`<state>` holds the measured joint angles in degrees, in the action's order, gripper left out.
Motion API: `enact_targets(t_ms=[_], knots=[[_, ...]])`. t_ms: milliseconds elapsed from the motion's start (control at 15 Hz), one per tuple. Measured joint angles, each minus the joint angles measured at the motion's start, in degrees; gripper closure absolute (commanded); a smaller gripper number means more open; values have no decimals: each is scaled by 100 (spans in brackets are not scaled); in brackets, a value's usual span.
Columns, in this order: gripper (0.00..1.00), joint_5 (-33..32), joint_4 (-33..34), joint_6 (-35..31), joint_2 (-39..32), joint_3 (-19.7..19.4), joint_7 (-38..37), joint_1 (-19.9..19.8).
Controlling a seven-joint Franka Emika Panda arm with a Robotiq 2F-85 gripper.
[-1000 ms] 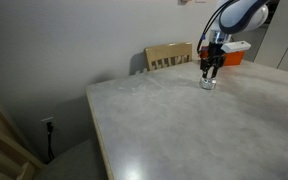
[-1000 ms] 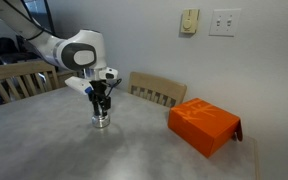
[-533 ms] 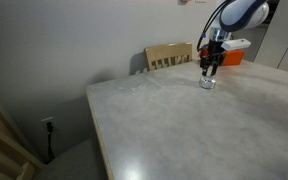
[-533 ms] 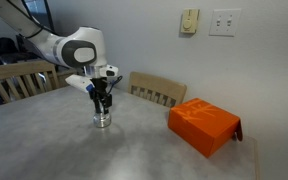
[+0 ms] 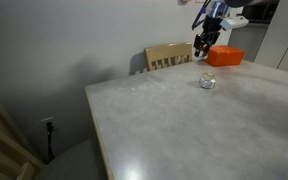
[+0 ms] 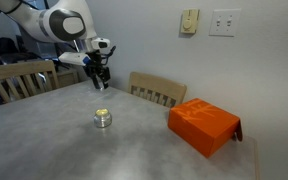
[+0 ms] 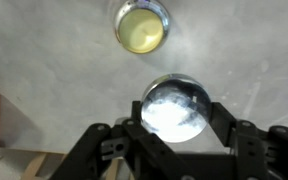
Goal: Take the lid off the silver container and put it on the table
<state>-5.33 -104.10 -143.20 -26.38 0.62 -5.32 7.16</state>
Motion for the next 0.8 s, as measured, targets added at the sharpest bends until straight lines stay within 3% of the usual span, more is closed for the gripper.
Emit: enact_targets(t_ms=[467, 800], knots=[[56, 450, 113, -84, 1, 807, 781, 29], [56, 451, 344, 165, -456, 916, 916, 147]])
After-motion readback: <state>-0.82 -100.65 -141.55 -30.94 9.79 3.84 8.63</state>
